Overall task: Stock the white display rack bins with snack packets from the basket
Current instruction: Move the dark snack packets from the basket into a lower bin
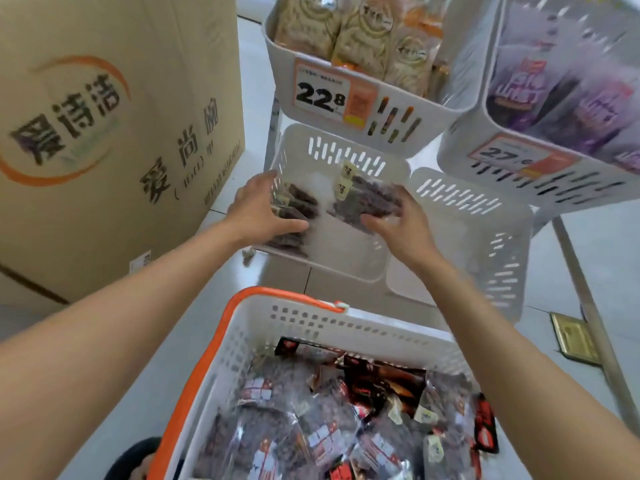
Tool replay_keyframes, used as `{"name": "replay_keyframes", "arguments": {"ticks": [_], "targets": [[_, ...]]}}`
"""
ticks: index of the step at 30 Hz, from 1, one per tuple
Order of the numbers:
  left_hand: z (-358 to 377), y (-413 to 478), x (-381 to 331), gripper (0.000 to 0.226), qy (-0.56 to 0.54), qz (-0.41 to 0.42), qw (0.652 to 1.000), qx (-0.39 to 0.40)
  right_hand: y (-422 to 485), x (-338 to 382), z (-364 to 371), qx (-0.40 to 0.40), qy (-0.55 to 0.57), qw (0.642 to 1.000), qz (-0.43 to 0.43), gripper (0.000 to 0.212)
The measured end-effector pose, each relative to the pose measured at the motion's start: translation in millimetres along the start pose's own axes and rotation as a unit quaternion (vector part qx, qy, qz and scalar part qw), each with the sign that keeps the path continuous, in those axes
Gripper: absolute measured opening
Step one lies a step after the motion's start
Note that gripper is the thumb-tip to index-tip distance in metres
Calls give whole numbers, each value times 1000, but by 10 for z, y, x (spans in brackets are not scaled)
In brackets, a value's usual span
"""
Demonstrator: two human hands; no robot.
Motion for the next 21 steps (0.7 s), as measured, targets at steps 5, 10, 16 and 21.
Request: {"name": "replay_keyframes", "arguments": {"ticks": [5, 10, 16, 21], "targets": [[236, 504, 371, 123, 2, -45, 999, -2, 616, -359, 434, -100, -49, 994, 3, 49], [431, 780, 557, 109, -71, -30, 996, -49, 1117, -454, 1010, 99, -14, 995, -2, 69], [488, 799, 649, 88, -95, -11, 992, -86, 1122, -418, 1268, 171, 43, 984, -14, 48], [365, 517, 401, 95, 26, -21, 991, -133, 821, -244, 1022, 126, -17, 992, 1, 86]]}}
Point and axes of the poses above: each hand's wrist, its own y-axis towards the middle knuckle, its own z-axis out of the palm, x = y × z, the point moved 3 cm from there along y, towards the middle knuckle, and after that the axes turned 3 degrees about -y, right-handed, at the moved point
